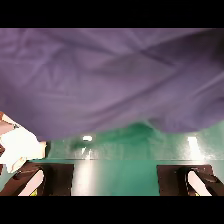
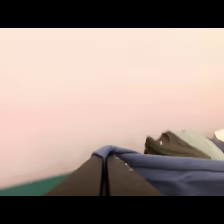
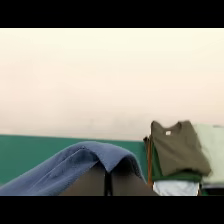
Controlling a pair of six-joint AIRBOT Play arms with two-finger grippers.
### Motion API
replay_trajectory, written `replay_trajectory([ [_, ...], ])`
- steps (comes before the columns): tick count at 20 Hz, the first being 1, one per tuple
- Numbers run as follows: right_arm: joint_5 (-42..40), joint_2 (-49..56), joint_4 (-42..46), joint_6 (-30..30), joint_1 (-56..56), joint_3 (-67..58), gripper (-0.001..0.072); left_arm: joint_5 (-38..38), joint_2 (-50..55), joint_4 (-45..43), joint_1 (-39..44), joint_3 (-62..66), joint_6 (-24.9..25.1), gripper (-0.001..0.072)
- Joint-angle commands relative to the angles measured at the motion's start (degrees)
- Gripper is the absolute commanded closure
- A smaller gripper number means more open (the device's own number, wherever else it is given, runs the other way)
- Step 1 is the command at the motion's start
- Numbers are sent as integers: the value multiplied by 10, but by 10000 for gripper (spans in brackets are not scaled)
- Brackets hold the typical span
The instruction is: Fold the shirts.
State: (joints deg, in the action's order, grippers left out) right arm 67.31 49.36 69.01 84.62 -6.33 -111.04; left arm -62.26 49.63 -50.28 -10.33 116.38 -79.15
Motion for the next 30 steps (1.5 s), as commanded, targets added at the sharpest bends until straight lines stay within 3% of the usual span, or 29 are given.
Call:
replay_trajectory([
  [1, 64, 52, 5, 0, 0, 43, 699, -43, 27, -3, -1, -130, -10, 687],
  [5, 206, 209, 0, 4, 0, 47, 699, -90, 129, -3, -1, -280, -9, 687],
  [7, 238, 288, 0, 4, 1, 47, 699, -85, 195, -3, -1, -336, 7, 687],
  [11, 173, 417, 0, 4, 2, 47, 699, -40, 328, 12, 0, -359, 32, 686],
  [14, 67, 474, -6, 9, 2, 47, 699, 59, 383, 78, 16, -359, 76, 686],
  [18, 12, 487, 2, 5, 8, 47, 699, 167, 389, 87, 63, -356, 138, 686],
  [20, 54, 487, 22, -14, 8, 47, 699, 134, 389, 72, 75, -357, 154, 687],
  [23, 110, 477, 122, -11, 16, 78, 699, 73, 389, -40, 97, -373, 131, 688],
  [30, 32, 399, 135, -2, 16, 297, 698, 77, 389, -68, 115, -455, 115, 686],
])
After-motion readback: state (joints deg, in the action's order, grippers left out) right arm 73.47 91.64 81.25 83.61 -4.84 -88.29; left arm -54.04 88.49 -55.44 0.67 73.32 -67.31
